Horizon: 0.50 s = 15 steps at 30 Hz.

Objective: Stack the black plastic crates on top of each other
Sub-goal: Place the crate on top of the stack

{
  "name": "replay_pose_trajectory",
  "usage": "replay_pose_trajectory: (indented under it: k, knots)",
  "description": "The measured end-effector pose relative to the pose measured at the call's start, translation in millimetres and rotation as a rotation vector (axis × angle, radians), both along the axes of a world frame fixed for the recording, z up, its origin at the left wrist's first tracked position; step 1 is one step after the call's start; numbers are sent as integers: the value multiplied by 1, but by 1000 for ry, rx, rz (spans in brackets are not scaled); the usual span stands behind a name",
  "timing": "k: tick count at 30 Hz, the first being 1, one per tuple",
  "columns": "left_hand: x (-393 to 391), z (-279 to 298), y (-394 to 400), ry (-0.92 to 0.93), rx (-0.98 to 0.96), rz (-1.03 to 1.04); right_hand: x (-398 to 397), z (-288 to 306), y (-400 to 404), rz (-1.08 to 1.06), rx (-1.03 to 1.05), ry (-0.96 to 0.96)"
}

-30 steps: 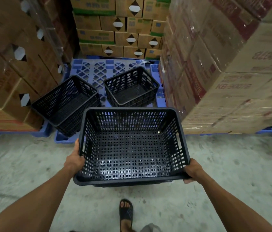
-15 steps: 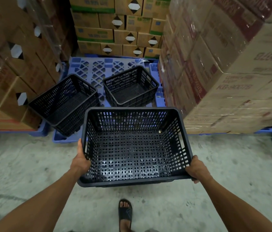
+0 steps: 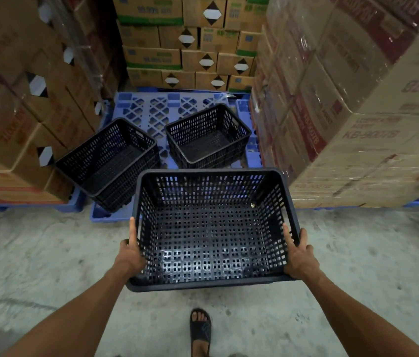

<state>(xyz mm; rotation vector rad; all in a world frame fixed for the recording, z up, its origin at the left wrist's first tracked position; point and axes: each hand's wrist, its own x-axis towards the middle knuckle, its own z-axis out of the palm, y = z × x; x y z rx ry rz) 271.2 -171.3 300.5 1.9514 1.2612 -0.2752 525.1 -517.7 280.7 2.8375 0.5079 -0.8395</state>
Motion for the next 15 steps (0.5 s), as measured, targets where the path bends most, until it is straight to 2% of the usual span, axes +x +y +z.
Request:
replay_pose_trajectory:
  k: [5,8,11,15]
  knots:
    - [-3,3,1,-8,-96,23,-2,9,-6,-59,119,66]
    - [-12,11,5,-10,-129,41,-14,13,-1,-36,36,-10]
    - [-22,23,9,-21,-154,97,-25,21,33,28,24,-79]
    - [-50,44,32,-3,-276,188,-51,43,116,115,170,66]
